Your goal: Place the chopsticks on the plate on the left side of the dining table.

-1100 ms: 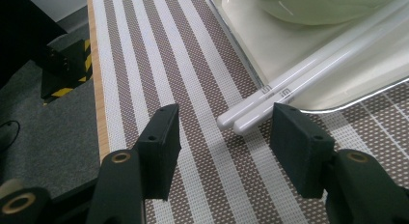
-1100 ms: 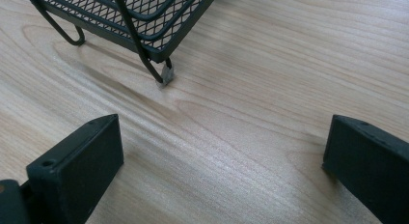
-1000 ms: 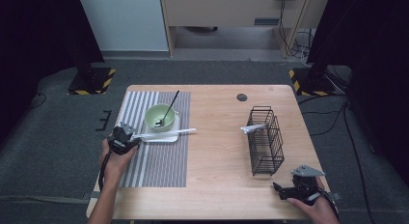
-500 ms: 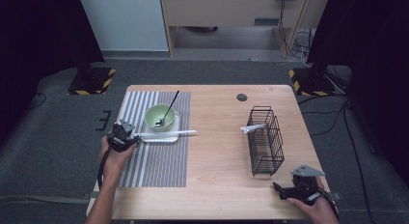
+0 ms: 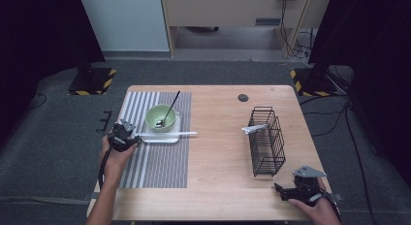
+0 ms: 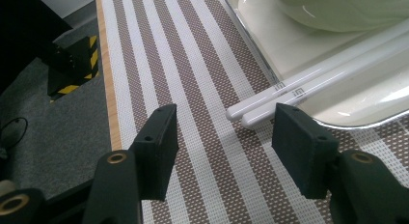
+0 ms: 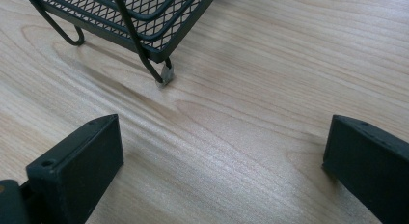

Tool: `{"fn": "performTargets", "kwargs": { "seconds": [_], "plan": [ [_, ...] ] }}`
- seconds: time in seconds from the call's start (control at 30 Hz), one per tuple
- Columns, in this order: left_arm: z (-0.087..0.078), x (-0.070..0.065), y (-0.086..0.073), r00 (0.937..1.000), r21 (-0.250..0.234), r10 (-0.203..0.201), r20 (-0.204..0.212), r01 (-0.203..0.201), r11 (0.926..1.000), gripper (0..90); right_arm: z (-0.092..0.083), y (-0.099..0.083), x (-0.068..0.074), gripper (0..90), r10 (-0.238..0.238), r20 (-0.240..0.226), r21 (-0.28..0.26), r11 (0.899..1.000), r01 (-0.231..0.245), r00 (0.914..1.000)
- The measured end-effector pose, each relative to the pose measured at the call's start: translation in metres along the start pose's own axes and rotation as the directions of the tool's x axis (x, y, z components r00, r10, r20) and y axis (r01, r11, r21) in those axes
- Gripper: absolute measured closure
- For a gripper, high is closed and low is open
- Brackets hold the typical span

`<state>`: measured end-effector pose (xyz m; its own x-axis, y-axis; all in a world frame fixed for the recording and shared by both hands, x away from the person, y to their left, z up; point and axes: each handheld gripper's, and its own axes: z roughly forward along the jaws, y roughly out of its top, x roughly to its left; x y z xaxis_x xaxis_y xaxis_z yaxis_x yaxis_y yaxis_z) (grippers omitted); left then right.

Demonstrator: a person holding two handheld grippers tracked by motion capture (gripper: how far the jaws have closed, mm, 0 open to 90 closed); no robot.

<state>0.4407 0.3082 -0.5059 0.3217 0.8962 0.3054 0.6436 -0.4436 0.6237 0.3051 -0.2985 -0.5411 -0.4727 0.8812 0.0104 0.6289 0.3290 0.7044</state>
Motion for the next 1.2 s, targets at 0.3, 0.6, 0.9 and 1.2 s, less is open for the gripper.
{"fn": "performTargets", "kwargs": {
  "seconds": [0.3,0.6,0.9,1.2],
  "plan": [
    [0.0018,0.0,0.0001,1.0,0.001,-0.003,-0.001,0.003,1.0,41.1,0.0,0.0,0.0,0.4,0.0,0.0,0.0,1.0,0.0,1.0],
    [0.0021,-0.0016,0.001,1.0,-0.001,0.004,-0.008,-0.004,1.0,39.0,-0.0001,0.0,-0.0001,0.4,-0.001,-0.001,0.001,1.0,0.001,1.0],
    [0.0004,-0.0005,0.0005,0.9999,-0.002,-0.013,0.004,0.013,0.9999,33.4,0.0,0.0,-0.0001,0.4,-0.001,0.0,0.0,1.0,0.001,1.0],
    [-0.0022,0.0005,0.0003,0.9984,-0.01,-0.041,0.038,0.041,0.9991,24.9,0.0,0.0,0.0,0.5,0.0,0.0,0.0,1.0,0.0,1.0]
  ]
}}
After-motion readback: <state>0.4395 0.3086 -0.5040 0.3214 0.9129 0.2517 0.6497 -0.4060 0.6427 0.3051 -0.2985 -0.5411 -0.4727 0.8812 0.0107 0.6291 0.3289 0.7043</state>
